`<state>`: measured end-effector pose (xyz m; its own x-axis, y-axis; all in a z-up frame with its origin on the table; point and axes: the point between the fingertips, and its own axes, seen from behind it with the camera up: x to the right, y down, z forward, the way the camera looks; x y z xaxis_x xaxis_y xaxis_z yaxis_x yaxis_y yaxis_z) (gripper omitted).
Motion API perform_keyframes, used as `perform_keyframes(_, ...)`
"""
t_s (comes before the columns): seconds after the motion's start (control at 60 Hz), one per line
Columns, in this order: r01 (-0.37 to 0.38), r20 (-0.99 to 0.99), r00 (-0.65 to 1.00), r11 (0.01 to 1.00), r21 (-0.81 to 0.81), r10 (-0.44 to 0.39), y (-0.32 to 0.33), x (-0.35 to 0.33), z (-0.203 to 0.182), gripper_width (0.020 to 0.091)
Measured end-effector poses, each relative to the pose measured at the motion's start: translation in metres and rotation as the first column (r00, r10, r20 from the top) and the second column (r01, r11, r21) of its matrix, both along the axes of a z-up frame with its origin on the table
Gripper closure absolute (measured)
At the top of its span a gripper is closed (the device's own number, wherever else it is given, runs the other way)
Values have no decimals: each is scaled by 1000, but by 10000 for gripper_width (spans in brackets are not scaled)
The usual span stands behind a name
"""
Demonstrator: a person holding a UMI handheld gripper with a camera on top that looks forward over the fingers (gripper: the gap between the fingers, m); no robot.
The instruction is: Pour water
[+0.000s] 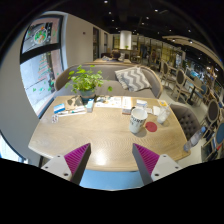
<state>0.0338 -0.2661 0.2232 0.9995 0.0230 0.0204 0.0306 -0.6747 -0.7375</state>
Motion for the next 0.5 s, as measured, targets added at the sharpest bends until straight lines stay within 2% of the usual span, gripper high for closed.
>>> perform_keyframes(0.133, 49, -21, 999, 999, 12, -48, -1, 24, -1, 253)
perform_keyframes(0.3, 84, -26, 996, 996, 20, -83, -11, 117, -15, 253)
perform_keyframes(0.5, 119, -22, 993, 993, 26, -119, -27, 235, -49, 249)
